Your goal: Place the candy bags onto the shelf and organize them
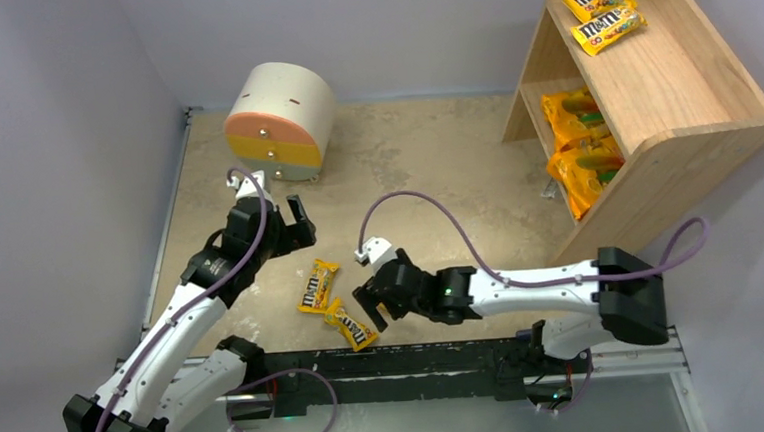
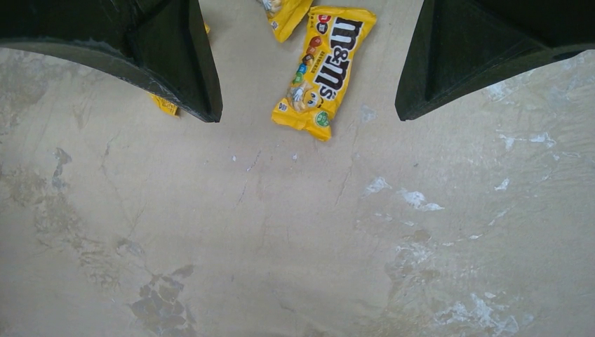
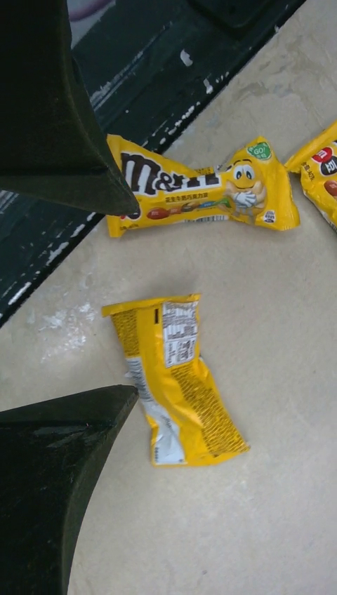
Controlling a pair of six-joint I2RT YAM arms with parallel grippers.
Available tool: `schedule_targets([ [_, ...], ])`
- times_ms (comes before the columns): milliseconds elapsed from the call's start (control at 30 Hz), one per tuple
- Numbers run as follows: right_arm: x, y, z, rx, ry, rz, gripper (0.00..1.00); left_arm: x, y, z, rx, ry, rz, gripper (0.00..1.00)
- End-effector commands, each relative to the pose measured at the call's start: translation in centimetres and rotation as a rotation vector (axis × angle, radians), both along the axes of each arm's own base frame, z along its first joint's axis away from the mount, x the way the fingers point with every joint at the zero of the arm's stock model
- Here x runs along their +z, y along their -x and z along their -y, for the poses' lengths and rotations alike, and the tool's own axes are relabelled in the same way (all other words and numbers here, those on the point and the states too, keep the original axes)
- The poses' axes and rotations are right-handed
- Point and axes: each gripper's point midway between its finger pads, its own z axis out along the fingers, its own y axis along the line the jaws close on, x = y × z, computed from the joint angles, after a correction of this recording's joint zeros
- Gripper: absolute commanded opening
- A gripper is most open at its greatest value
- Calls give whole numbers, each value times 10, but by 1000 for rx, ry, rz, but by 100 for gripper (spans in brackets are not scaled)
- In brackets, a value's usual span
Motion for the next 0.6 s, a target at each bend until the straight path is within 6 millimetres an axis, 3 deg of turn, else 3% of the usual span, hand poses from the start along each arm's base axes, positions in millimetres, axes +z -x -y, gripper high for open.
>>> schedule_targets([
  [0,-6,-8,-23,73,95,86,90,5,-5,3,3,28,25,100],
  [267,-50,-21,-5,-57,268,85,79,5,-4,6,-8,36,31,100],
  [367,-56,-25,4,-105,329,91,73,7,-3,4,-10,28,25,100],
  [567,-69,-25,17,-143,362,90,48,11,-1,5,-17,43,43,100],
])
